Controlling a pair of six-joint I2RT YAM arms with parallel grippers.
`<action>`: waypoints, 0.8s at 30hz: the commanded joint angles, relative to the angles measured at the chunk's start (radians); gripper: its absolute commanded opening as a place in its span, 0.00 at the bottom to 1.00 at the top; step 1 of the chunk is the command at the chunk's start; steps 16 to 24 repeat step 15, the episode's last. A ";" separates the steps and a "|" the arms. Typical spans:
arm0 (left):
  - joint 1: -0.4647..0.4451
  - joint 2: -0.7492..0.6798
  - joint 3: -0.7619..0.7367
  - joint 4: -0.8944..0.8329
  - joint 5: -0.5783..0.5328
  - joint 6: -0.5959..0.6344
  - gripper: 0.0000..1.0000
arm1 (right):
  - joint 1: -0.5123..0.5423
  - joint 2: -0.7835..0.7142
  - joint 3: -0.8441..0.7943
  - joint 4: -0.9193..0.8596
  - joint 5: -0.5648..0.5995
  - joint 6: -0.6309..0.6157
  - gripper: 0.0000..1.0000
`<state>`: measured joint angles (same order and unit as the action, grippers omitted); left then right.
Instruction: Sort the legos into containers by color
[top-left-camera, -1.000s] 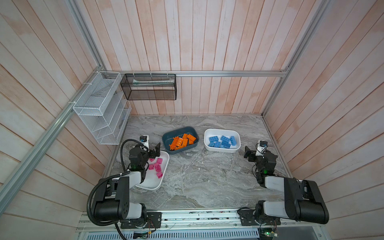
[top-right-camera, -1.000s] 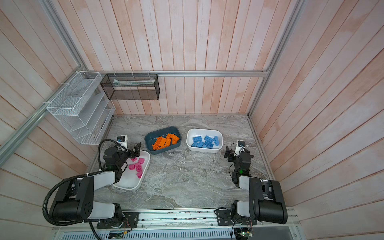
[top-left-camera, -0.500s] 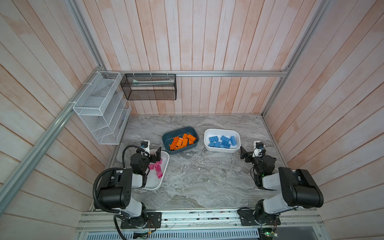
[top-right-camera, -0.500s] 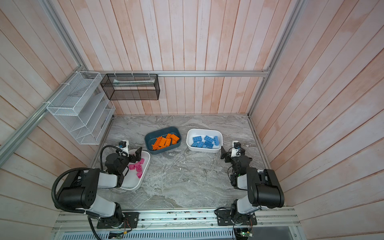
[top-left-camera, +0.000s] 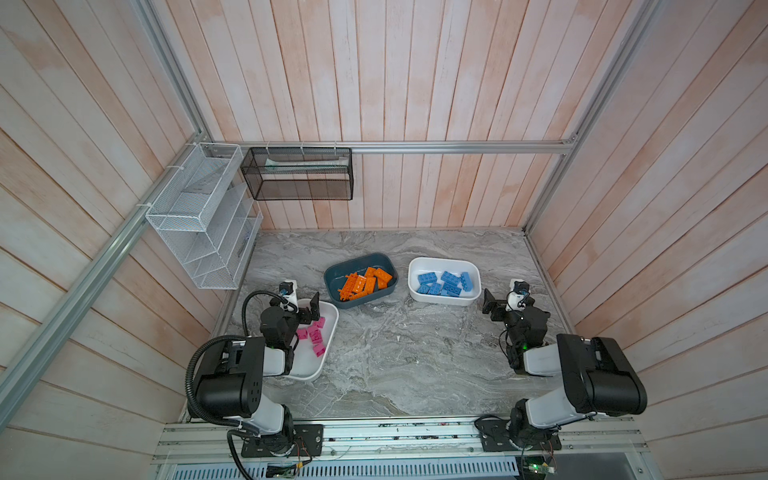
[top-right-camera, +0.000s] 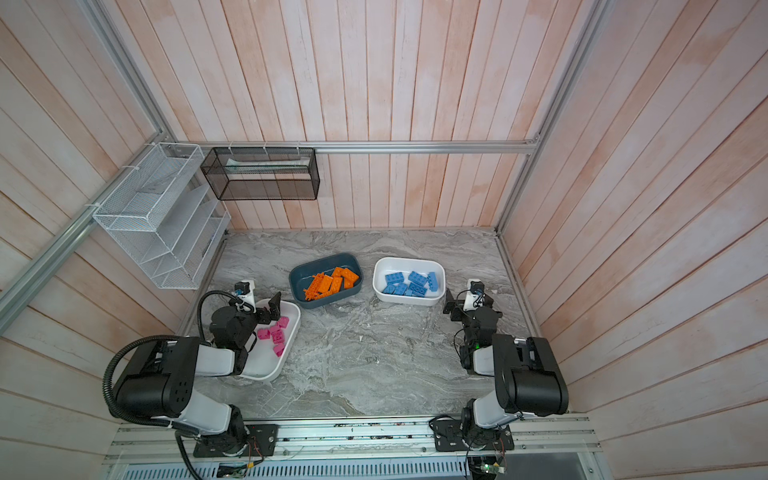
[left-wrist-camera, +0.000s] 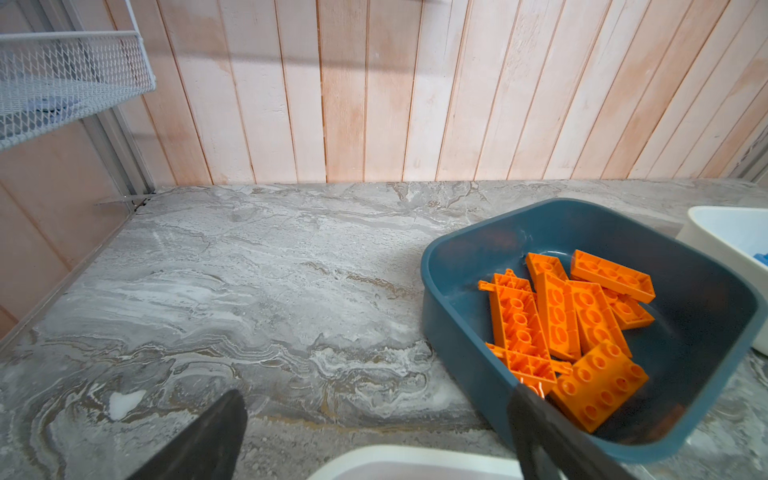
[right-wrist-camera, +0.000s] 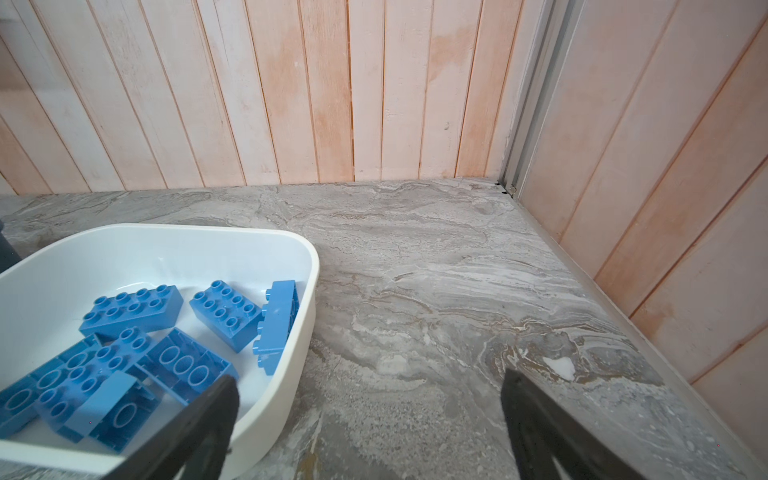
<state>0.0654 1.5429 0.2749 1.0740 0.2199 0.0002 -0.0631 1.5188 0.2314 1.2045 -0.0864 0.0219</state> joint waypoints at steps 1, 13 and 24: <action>0.005 -0.002 0.018 0.027 -0.019 -0.007 1.00 | 0.005 -0.005 0.020 -0.019 0.038 0.001 0.98; 0.005 -0.001 0.017 0.027 -0.020 -0.006 1.00 | 0.003 0.001 0.026 -0.026 0.041 0.009 0.98; 0.005 -0.002 0.018 0.026 -0.019 -0.006 1.00 | 0.003 -0.001 0.025 -0.026 0.040 0.007 0.98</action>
